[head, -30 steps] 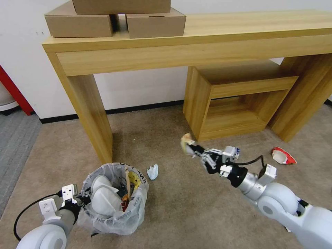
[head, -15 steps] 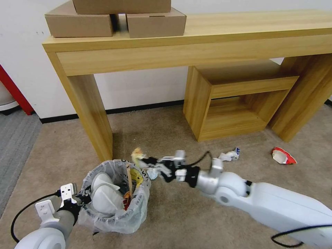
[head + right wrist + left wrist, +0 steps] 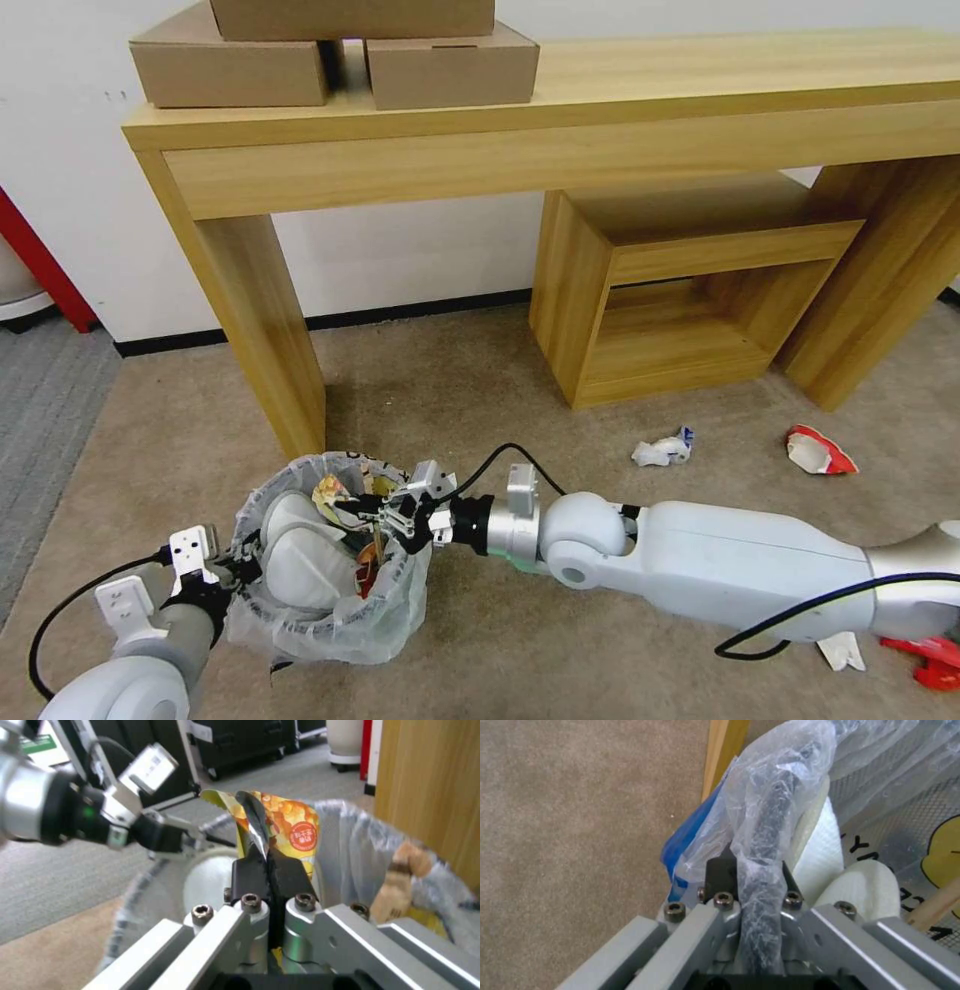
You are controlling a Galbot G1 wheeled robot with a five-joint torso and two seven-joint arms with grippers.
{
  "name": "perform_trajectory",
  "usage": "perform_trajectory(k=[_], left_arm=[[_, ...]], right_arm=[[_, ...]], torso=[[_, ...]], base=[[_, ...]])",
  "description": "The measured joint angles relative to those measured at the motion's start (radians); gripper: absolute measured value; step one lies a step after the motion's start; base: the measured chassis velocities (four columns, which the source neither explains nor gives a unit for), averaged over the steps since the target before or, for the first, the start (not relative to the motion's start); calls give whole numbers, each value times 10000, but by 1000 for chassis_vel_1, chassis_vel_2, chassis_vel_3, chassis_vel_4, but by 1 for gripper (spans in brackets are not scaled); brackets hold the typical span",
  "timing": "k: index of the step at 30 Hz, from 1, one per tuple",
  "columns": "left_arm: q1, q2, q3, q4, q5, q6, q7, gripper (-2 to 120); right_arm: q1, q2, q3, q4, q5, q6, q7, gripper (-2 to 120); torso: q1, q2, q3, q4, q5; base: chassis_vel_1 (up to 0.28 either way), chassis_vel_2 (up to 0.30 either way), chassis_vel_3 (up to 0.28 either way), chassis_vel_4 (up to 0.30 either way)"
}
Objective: Pick up the trash bin and place the garbage on the floor into it.
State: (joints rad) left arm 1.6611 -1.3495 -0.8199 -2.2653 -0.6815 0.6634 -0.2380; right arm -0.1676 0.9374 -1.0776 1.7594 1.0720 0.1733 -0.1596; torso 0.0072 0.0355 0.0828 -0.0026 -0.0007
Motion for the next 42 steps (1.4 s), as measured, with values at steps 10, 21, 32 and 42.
perform_trajectory(k=[10, 21, 32, 42], left_arm=[[-17, -22, -8, 52, -13, -19, 3, 1], [-62, 10, -37, 158, -45, -39, 8, 1], [-50, 92, -67, 183, -109, -41, 11, 1], [-16, 81, -77, 219, -78, -50, 11, 1]], right_arm=[[-123, 685, -173, -592, -211, -83, 659, 0], [-188, 1261, -383, -889, -433, -128, 1058, 3], [-328, 985, -168, -732, -428, -141, 979, 43], [-704, 819, 539, -394, -390, -68, 1192, 76]], torso=[[0, 0, 0, 2, 1], [-1, 0, -1, 1, 0], [0, 0, -1, 0, 0], [-1, 0, -1, 1, 1]], base=[[0, 0, 0, 0], [0, 0, 0, 0], [0, 0, 0, 0], [0, 0, 0, 0]])
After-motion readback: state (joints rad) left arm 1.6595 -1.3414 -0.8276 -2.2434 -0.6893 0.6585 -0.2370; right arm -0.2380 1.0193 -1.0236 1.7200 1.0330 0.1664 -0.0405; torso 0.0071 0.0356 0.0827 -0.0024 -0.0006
